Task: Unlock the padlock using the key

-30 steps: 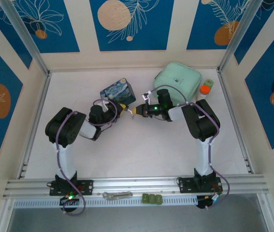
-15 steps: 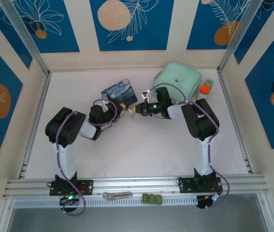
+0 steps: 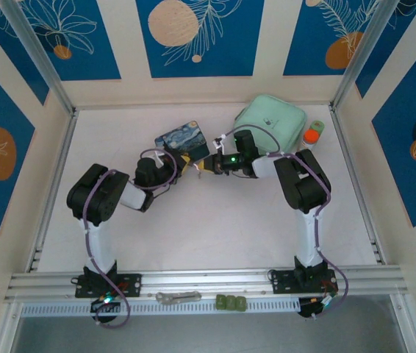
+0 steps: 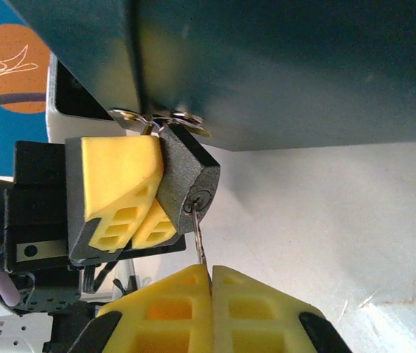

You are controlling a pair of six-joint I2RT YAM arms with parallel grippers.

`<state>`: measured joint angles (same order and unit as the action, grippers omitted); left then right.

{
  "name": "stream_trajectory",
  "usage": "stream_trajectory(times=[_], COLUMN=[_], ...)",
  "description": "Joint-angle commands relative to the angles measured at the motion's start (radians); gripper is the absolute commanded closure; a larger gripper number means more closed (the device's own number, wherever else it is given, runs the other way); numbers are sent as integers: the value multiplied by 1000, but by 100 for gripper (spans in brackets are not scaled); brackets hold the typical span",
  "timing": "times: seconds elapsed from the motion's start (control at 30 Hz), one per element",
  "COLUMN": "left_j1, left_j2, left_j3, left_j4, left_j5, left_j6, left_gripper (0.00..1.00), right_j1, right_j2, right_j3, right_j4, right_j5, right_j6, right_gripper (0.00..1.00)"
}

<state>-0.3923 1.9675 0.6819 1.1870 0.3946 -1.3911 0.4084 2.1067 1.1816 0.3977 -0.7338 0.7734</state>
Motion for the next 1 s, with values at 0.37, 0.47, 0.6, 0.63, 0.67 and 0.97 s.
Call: stream_trajectory(times=[0.37,0.47,0.6,0.63,0.67,0.97], left_j1=[-83,-82,-82,-82,-82,-82], left_j2=[21,30,43,48,52,58], left_j3=[61,72,92,97,101,96], left_j4=[61,60,57,57,58,65], left_j5=[376,412,442,447,451,461], left_j6=[-12,-12,-13,-13,-13,-14], left_gripper=[100,100,100,100,100,100], right_j1=[-17,-24,-44,-47,-49,-52], right_j2=[-1,-6,-23,-27,-31,-49], right_j3=[113,107,73,64,60,20], right_j4=[-75,-93,-80,-72,-68,6], right_j5=[70,74,80,78,77,105], right_j6=[-63,-69,-55,-49,-46,53], right_gripper=[100,100,100,100,100,100])
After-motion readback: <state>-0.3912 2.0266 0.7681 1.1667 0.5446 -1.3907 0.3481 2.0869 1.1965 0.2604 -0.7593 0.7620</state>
